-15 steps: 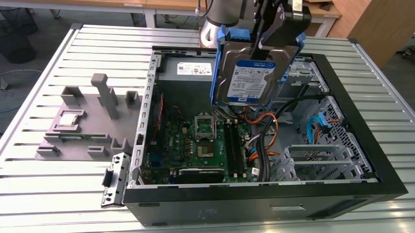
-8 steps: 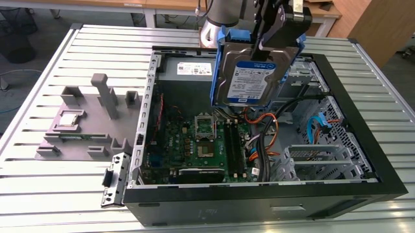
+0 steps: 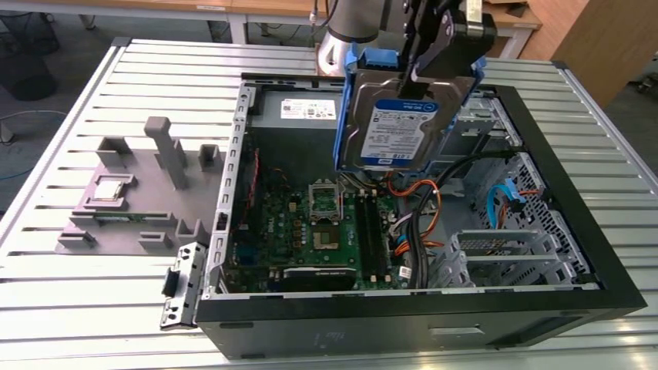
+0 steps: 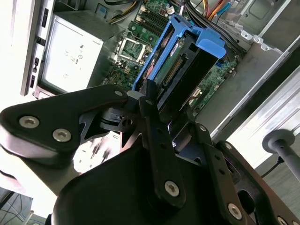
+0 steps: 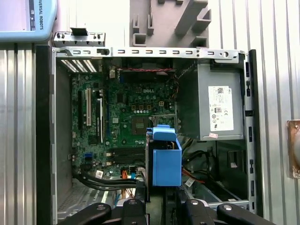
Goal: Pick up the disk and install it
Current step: 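Pick up the disk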
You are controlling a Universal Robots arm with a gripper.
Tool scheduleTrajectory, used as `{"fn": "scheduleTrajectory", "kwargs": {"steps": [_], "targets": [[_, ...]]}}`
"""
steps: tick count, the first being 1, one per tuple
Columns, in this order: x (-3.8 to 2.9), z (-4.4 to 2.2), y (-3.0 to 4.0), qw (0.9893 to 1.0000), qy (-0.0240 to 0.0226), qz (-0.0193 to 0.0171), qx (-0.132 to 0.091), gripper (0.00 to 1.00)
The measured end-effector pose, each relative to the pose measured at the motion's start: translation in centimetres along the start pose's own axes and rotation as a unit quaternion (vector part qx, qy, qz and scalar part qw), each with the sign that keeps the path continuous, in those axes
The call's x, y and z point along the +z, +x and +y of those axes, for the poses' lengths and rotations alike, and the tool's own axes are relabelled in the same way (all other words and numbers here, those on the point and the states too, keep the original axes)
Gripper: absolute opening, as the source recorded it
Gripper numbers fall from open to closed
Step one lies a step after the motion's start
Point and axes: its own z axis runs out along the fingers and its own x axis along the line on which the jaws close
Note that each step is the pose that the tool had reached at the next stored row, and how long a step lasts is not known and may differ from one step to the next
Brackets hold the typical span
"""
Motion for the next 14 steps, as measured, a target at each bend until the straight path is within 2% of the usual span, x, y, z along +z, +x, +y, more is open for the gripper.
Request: {"fn": "scheduleTrajectory", "kwargs": {"steps": [14], "targets": [[-0.05, -0.02, 0.42, 1.0000, 0.0000, -0.0006, 0.000, 0.35]]}}
